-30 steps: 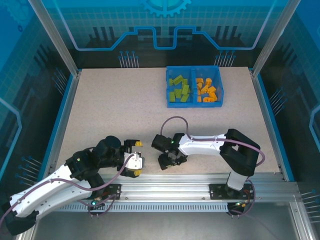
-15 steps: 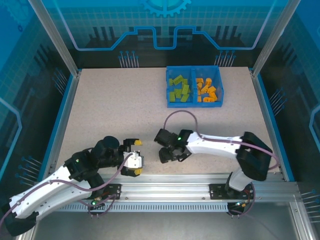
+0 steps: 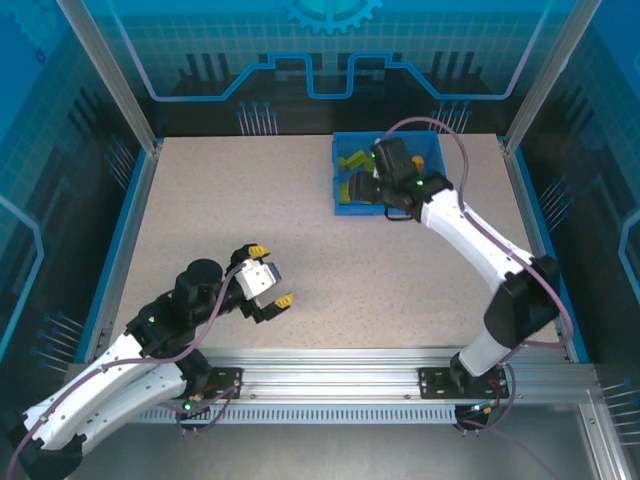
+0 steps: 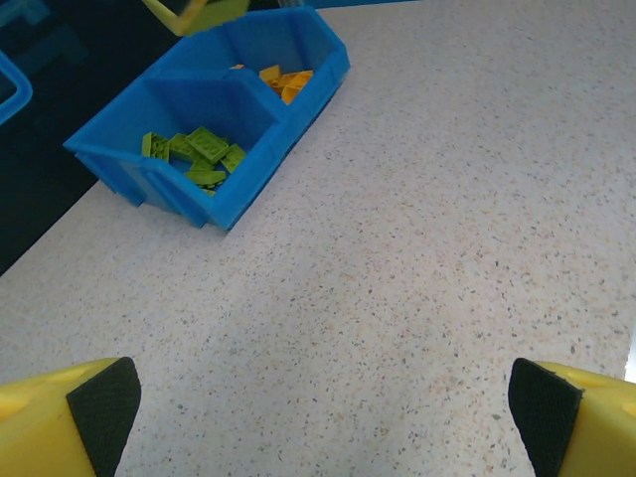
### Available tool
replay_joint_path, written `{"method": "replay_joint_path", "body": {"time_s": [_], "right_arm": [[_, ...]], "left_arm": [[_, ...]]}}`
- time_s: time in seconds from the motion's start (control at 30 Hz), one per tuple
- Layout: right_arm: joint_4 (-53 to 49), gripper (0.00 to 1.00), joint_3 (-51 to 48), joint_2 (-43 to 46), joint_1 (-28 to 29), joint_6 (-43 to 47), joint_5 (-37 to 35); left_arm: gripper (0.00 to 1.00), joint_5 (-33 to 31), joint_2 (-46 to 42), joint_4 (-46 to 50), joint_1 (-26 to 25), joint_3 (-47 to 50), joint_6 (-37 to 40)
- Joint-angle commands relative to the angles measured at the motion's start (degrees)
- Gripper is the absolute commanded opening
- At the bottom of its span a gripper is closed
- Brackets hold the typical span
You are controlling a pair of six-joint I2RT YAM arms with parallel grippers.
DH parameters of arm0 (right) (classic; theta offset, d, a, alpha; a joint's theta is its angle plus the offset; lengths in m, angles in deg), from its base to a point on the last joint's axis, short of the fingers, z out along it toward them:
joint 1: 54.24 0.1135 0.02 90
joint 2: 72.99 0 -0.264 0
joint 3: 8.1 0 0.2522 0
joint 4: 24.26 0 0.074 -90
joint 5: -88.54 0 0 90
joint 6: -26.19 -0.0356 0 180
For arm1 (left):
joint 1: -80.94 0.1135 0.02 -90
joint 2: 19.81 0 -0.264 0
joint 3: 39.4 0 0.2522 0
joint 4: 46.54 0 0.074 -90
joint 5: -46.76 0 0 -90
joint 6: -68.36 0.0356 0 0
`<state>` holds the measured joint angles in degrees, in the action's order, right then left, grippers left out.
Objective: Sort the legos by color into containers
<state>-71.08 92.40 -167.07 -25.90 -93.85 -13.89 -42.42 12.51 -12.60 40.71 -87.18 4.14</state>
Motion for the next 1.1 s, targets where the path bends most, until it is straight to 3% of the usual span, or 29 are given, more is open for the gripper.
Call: {"method": "replay_joint_path", "body": {"time_s": [0.0, 0.27, 0.4, 0.5, 0.73, 0.83, 0.97, 1.07], "right_arm": [[2.9, 0.51, 9.9, -12.7, -2.8, 5.6, -3.1], [-3.3, 0.51, 41.2, -38.7, -6.2, 10.0, -8.1], [-13.4, 0.59, 61.7, -52.2, -7.4, 10.9, -8.1], [-16.9, 0.68, 70.2, -55.5, -7.9, 11.4, -6.1], [-14.0, 0.8, 61.8, -46.8, -8.0, 12.0, -2.3], [-13.4, 0.86, 57.9, -42.5, -7.9, 13.3, -0.1], [-14.4, 0.88, 51.6, -35.3, -7.9, 14.3, 1.0], [-10.1, 0.88, 36.2, -23.9, -7.8, 14.3, 2.9]], "left_arm": [[0.99, -3.3, 1.1, -1.2, 0.5, -2.0, -4.4], [0.99, -3.3, 1.7, -1.5, 0.7, -1.7, -4.6], [0.99, -3.5, 2.5, -0.8, 0.7, -2.0, -4.4], [0.99, -4.5, 2.9, -0.6, 0.7, -2.0, -4.2], [0.99, -5.0, 3.0, -1.8, 2.2, -2.7, -6.8], [0.99, -8.2, 3.3, -1.9, 2.9, -5.3, -11.2], [0.99, -18.2, 5.7, -2.1, 2.8, -9.5, -24.8], [0.99, -29.6, 7.1, -3.5, 2.9, -8.5, -32.6]]}}
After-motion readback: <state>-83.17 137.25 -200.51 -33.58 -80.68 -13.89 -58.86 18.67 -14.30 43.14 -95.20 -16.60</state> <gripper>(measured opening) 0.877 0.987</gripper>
